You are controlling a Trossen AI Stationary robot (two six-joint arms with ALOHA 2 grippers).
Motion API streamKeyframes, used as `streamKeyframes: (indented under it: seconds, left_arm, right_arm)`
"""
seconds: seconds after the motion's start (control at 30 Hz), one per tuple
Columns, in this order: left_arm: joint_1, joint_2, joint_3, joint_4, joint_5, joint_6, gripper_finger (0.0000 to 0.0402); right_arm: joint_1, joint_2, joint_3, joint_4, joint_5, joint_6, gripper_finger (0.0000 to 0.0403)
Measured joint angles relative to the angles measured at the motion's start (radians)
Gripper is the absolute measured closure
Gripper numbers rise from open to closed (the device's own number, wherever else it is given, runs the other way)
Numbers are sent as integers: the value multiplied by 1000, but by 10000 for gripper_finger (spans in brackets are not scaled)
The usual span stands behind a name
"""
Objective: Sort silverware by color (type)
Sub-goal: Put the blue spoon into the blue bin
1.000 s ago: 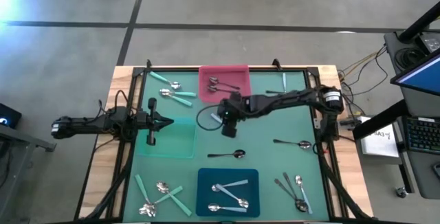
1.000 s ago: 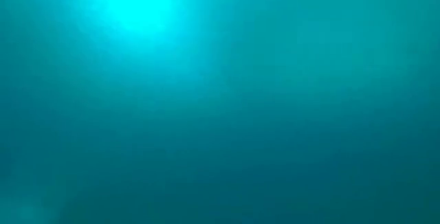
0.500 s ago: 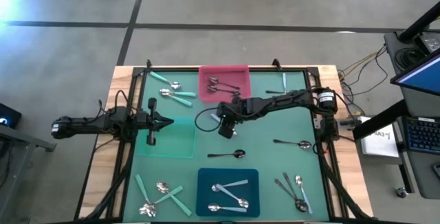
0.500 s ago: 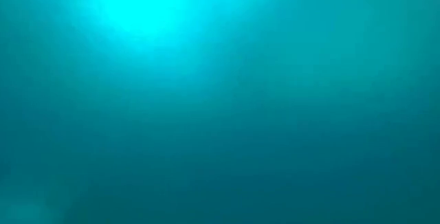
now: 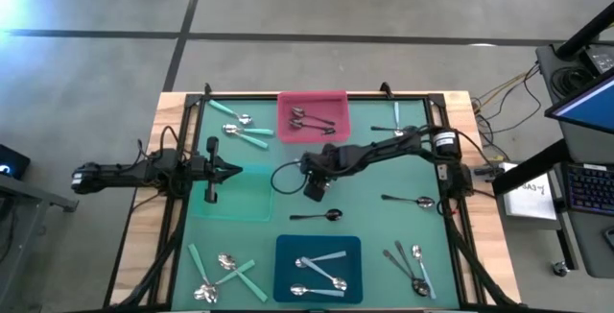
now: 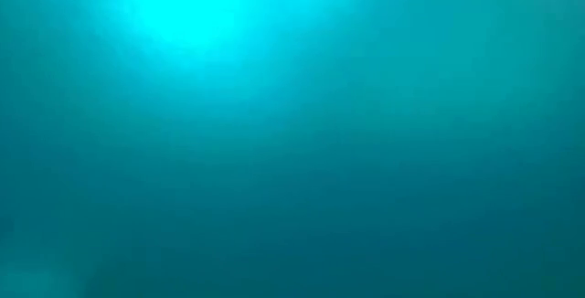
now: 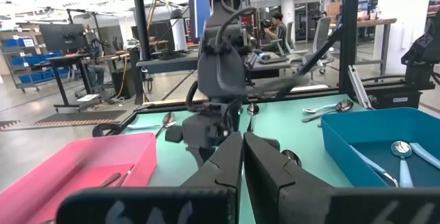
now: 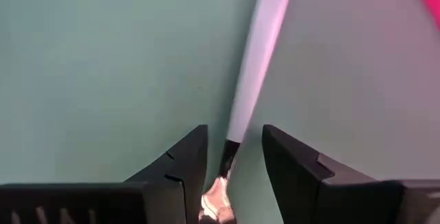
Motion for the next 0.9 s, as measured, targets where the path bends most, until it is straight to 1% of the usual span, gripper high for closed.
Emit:
streamKeyframes:
  seconds: [0.33, 0.4, 0.47, 0.6, 0.63, 0.77, 0.9]
  left_arm:
    - [0, 0, 0, 1, 0, 0, 402]
    - [0, 0, 0, 0, 0, 0, 402]
    - [0, 0, 0, 0, 0, 0, 402]
    - [0, 0, 0, 0, 0, 0, 402]
    - [0, 0, 0, 0, 0, 0, 402]
    - [0, 0, 0, 0, 0, 0, 402]
    - [0, 0, 0, 0, 0, 0, 402]
  right_arm:
    - [-1, 25, 3, 11, 1, -21, 284]
    - [-1, 25, 3, 12, -1, -26, 296]
    - [-1, 25, 3, 12, -6, -29, 317]
    - [-2, 25, 3, 13, -33, -50, 376]
    - [-3, 24, 3, 12, -46, -52, 382]
    - [-5, 5, 0, 9, -73, -52, 386]
    - [11, -60, -6, -18, -88, -72, 388]
